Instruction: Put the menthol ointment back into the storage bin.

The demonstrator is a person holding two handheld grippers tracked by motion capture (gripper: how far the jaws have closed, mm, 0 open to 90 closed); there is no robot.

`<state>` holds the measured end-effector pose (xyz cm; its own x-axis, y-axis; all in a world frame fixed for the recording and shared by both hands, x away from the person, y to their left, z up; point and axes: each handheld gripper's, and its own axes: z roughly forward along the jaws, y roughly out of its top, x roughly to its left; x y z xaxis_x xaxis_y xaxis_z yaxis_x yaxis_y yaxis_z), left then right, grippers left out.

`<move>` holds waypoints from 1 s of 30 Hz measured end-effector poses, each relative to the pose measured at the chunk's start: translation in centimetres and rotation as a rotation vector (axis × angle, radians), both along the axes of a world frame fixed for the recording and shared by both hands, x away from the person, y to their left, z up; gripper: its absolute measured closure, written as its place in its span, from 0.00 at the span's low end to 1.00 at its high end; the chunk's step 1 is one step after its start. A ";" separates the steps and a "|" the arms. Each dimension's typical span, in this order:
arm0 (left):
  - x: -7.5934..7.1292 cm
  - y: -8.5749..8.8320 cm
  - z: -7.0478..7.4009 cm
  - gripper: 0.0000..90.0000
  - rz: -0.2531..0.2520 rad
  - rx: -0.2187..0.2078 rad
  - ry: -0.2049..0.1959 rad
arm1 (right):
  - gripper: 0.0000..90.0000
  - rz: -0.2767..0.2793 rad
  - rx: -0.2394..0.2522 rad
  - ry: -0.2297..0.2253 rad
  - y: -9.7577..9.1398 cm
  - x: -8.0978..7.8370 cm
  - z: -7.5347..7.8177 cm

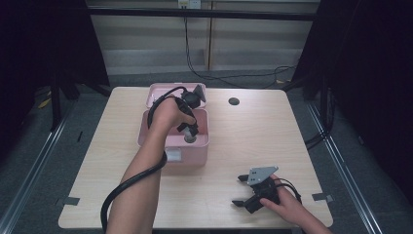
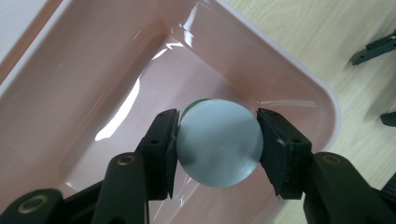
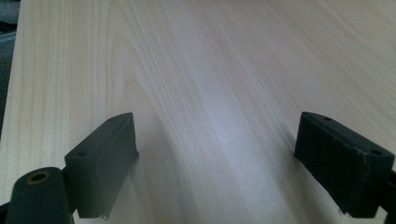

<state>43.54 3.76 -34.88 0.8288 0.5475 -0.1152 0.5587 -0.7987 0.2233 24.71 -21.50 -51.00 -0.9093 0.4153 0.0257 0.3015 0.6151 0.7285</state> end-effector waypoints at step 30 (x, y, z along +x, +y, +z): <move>0.2 -3.0 -3.6 0.56 -0.085 0.036 0.002 | 0.14 0.004 0.003 0.002 0.0 0.0 0.0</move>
<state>43.70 0.73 -38.46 0.8722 0.4791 -0.0983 0.4890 -0.8507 0.1928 24.71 -21.48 -51.03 -0.9108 0.4118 0.0291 0.3008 0.6138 0.7299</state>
